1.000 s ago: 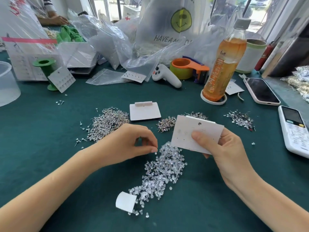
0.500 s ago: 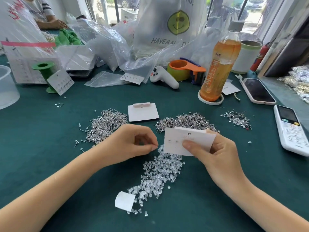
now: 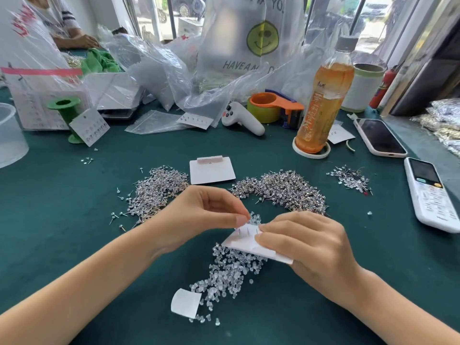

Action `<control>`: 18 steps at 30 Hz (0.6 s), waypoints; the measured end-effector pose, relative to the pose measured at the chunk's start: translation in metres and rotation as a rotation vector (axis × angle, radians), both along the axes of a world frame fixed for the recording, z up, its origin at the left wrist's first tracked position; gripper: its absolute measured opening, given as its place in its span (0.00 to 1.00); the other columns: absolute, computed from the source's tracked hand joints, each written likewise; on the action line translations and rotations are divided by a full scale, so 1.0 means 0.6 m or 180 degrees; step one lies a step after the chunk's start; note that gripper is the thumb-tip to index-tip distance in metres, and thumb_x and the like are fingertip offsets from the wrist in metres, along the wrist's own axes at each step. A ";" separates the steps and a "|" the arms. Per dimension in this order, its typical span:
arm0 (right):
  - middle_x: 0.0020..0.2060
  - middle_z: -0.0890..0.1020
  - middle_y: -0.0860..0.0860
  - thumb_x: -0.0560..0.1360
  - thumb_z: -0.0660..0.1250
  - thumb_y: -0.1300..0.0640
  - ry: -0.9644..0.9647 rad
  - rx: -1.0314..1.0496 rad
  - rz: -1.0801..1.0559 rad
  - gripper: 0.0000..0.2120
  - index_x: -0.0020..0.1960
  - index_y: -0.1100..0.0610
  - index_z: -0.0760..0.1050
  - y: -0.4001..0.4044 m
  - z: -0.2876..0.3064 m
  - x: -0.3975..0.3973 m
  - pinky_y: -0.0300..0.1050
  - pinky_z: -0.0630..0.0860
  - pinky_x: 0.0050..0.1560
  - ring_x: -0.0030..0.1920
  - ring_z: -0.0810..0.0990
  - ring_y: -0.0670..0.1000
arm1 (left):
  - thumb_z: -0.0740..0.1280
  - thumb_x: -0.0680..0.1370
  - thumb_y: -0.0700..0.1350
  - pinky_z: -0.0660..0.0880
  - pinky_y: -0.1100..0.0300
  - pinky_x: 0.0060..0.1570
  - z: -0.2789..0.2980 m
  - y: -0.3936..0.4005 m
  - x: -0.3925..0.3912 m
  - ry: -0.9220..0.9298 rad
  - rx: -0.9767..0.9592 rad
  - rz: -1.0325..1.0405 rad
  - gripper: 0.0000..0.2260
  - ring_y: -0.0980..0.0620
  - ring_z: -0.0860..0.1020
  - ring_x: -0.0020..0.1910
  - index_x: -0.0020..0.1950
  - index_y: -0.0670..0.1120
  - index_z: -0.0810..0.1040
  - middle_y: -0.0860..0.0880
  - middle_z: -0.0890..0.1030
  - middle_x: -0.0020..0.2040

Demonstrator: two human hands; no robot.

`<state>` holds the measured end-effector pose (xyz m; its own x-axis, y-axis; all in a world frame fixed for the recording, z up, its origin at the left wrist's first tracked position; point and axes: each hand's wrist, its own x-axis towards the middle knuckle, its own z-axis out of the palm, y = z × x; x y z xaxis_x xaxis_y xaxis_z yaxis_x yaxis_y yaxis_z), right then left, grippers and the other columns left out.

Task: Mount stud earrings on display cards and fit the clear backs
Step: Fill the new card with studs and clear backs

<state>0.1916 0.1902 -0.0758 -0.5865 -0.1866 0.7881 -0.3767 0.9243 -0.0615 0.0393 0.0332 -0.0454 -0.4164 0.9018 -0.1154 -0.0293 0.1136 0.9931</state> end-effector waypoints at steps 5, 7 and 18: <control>0.37 0.84 0.51 0.79 0.62 0.64 -0.0023 0.0235 -0.0021 0.14 0.38 0.60 0.83 0.001 0.003 0.000 0.44 0.78 0.37 0.38 0.82 0.53 | 0.75 0.66 0.42 0.76 0.67 0.44 0.004 0.000 0.004 0.0223 -0.0051 -0.0137 0.05 0.54 0.82 0.41 0.41 0.46 0.85 0.47 0.85 0.41; 0.38 0.84 0.50 0.78 0.64 0.65 -0.0049 0.0298 -0.0038 0.12 0.39 0.59 0.83 0.003 0.003 -0.001 0.43 0.78 0.39 0.38 0.82 0.53 | 0.74 0.69 0.39 0.76 0.67 0.43 0.002 0.000 0.007 0.0326 -0.0037 -0.0270 0.04 0.54 0.82 0.41 0.42 0.45 0.85 0.46 0.85 0.41; 0.39 0.84 0.49 0.76 0.66 0.64 -0.0071 0.0453 -0.0084 0.10 0.40 0.57 0.83 0.003 -0.004 -0.001 0.39 0.76 0.43 0.40 0.82 0.51 | 0.72 0.71 0.34 0.76 0.68 0.42 0.003 0.001 0.015 0.0301 0.0172 -0.0527 0.07 0.55 0.82 0.41 0.45 0.44 0.83 0.48 0.84 0.42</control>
<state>0.1910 0.1923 -0.0782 -0.6097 -0.2797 0.7416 -0.3521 0.9339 0.0627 0.0483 0.0339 -0.0435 -0.2687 0.9627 -0.0325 0.0790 0.0557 0.9953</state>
